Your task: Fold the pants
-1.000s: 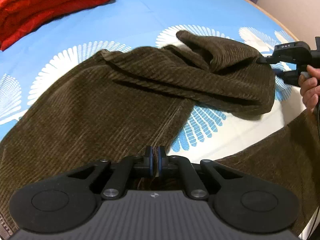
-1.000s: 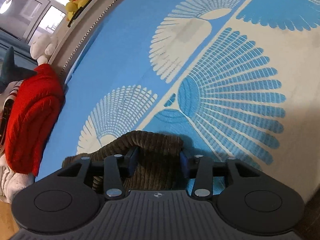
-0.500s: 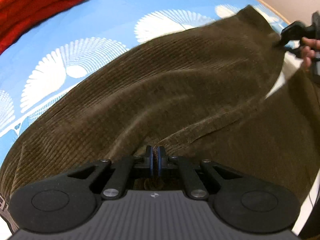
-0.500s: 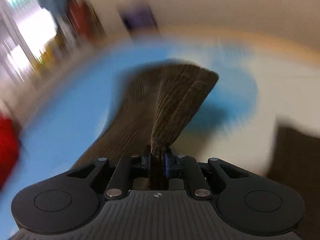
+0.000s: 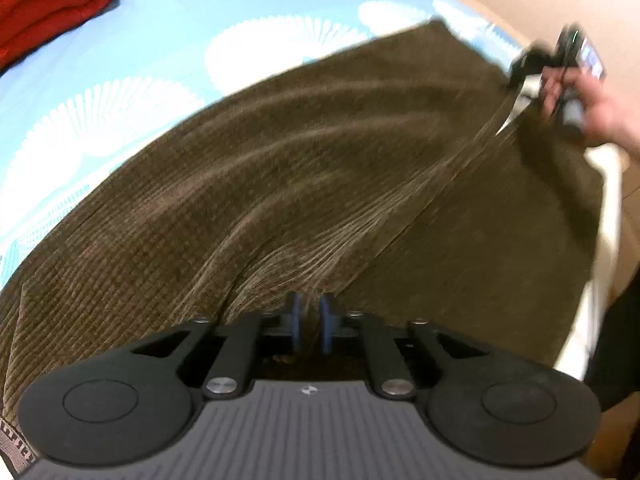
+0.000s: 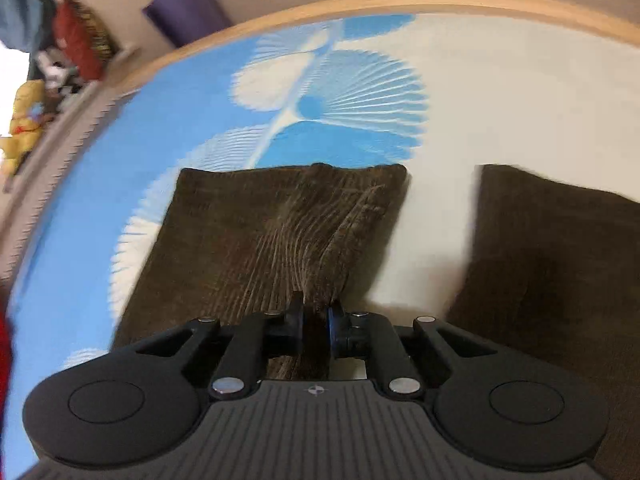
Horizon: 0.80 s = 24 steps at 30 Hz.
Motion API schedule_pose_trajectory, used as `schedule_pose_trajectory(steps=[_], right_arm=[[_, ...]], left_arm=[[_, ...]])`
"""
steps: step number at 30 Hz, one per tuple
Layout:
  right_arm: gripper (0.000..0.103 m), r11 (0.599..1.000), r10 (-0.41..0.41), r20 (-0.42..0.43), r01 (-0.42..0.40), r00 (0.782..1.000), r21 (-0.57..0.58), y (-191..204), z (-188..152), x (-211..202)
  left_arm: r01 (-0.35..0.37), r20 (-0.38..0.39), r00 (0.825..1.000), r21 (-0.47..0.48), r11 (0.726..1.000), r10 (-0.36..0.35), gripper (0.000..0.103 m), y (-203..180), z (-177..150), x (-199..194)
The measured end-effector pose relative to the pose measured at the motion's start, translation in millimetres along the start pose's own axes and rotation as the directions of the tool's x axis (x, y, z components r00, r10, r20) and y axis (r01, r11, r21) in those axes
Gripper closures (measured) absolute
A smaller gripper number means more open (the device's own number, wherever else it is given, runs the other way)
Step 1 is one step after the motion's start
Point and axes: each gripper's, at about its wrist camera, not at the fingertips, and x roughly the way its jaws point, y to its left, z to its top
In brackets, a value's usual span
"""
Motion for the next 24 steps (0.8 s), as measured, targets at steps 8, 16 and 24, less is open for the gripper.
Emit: schedule_pose_trajectory(steps=[8, 16, 24], right_arm=[[0.071, 0.996, -0.086, 0.181, 0.084, 0.98, 0.017, -3.1, 11.7, -49.7], [0.063, 0.92, 0.321, 0.167, -0.265, 0.932, -0.289, 25.9, 6.4, -153.5], [0.057, 0.774, 0.497, 0.056, -0.413, 0.866, -0.48, -14.0, -35.1, -231.8]], left_arm=[[-0.124, 0.16, 0.96, -0.494, 0.86, 0.23, 0.049, 154.7, -43.0, -96.3], [-0.17, 0.039, 0.95, -0.769, 0.616, 0.31, 0.035, 258.6, -134.1, -99.4], [-0.157, 0.055, 0.951, -0.759, 0.631, 0.303, 0.049, 258.2, -146.8, -67.3]])
